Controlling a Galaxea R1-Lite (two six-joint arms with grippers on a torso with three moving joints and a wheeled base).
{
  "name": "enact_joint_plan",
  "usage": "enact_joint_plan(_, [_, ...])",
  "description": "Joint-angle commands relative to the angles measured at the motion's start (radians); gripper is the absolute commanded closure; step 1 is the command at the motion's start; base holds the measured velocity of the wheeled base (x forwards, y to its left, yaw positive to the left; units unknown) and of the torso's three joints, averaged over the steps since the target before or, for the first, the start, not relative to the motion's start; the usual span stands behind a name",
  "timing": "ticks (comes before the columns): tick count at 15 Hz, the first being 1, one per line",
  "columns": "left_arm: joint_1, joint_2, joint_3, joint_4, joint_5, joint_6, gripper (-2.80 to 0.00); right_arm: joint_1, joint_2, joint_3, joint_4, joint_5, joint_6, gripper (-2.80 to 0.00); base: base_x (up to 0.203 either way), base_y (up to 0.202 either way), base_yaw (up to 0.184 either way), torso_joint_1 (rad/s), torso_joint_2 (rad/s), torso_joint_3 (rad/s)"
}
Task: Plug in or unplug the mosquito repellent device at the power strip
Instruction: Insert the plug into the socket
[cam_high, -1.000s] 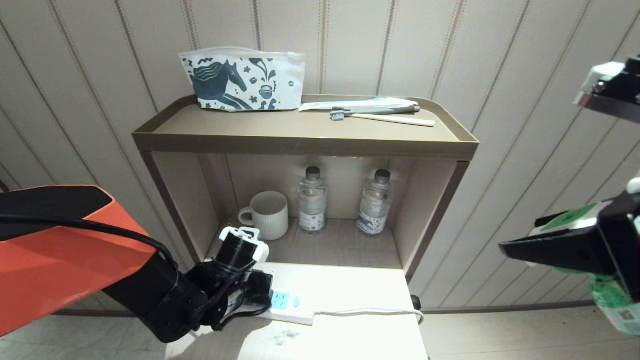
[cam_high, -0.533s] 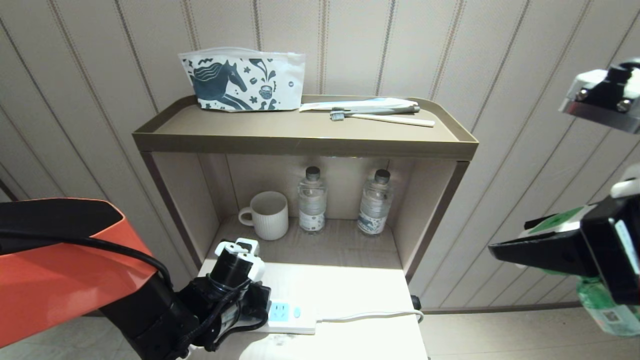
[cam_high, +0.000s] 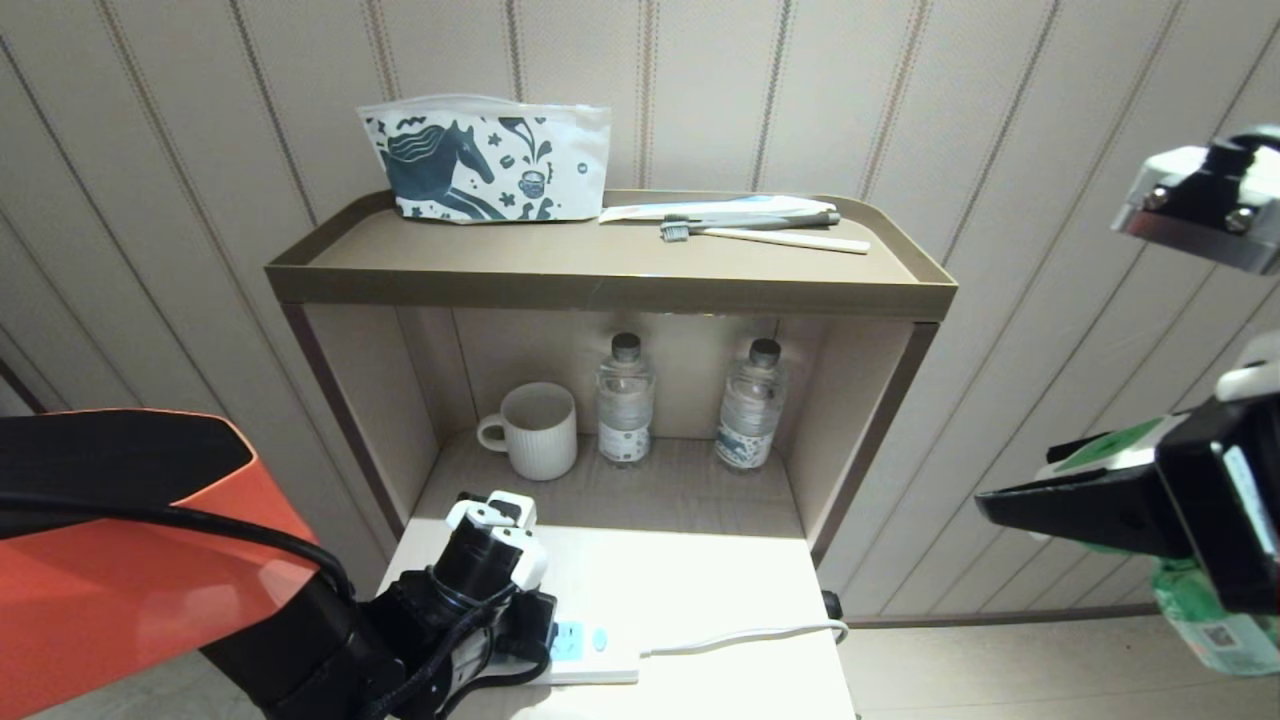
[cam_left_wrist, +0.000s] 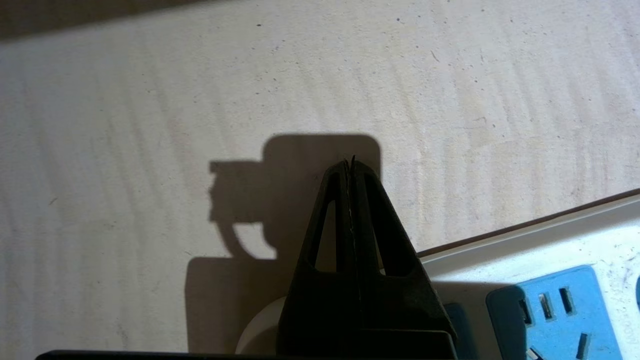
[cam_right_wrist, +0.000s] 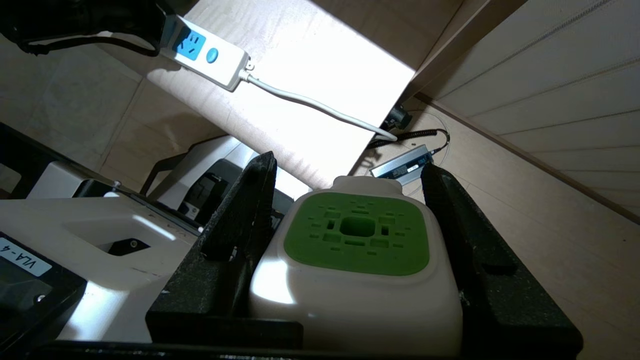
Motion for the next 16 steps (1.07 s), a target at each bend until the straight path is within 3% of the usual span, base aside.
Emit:
enact_joint_plan(1, [-0.016,0.0,0.006,-0.004,0.005,-0.004,0.0,0.0,-0.004,0.002,0.005,-0.002,0.002,0.0,0.0,0.0,0.0,0.0,0.0,0.0])
enact_joint_plan(16, [-0.075,0.006,-0.007,-0.004,0.006,-0.001,0.0,0.0,-0.009,0.011,0.005,0.0,0.005,0.0,0.0,0.0,0.0,0.0,0.0,0.0])
